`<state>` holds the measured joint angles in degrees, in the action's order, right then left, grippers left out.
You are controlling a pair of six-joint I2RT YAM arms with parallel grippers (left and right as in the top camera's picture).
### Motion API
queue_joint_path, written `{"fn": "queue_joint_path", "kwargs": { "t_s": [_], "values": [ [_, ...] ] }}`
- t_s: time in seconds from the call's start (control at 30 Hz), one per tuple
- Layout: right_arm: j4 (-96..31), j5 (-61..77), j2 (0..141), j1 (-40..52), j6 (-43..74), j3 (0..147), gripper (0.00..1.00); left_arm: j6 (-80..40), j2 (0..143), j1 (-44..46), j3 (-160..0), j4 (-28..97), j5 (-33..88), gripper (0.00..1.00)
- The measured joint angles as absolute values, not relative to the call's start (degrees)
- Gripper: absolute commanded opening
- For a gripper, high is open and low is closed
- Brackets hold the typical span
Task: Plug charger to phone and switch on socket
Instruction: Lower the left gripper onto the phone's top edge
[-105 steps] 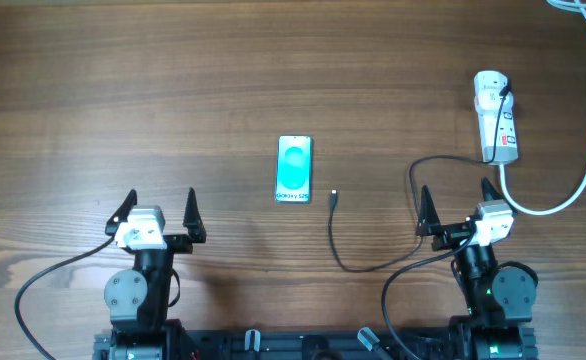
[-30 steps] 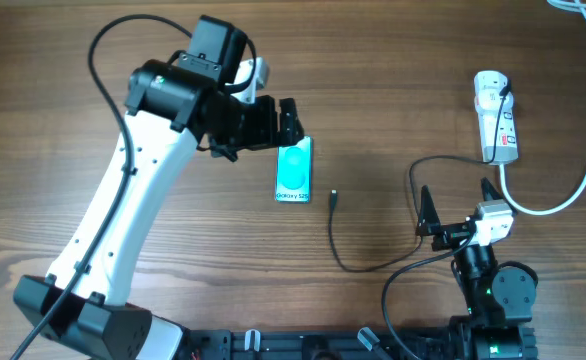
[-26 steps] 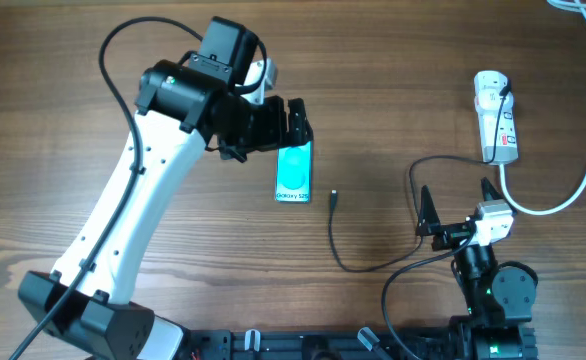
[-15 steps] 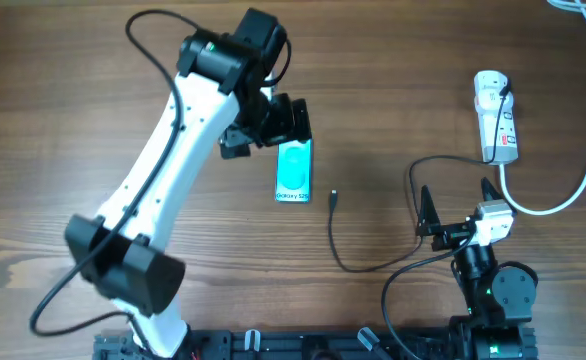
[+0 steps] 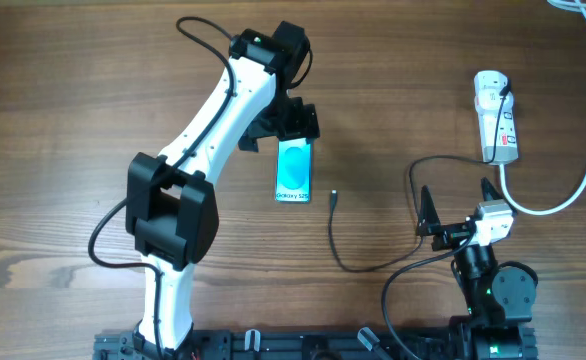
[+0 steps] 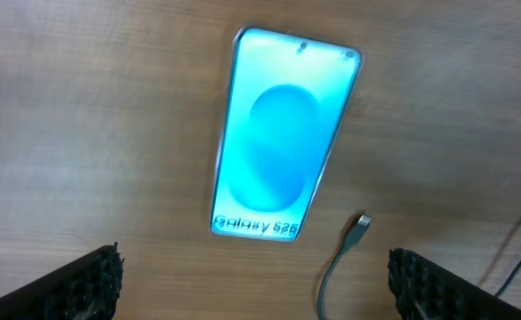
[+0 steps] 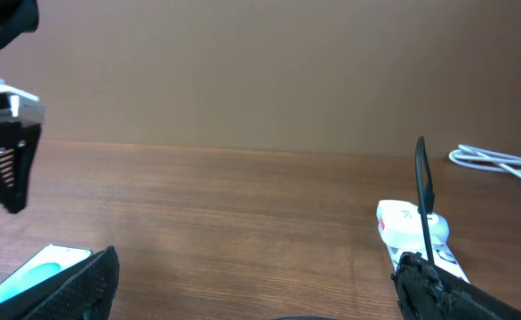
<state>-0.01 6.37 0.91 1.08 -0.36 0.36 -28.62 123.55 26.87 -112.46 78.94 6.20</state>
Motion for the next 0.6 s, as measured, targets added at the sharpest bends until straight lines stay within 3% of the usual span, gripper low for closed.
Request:
{"fn": "queue_joint_path", "kwargs": {
  "t_s": [0.6],
  "values": [
    [-0.01, 6.35, 0.91, 1.08, -0.36, 0.36, 1.0, -25.34, 124.55, 29.15, -108.97, 68.51, 5.78, 1.0]
  ]
}}
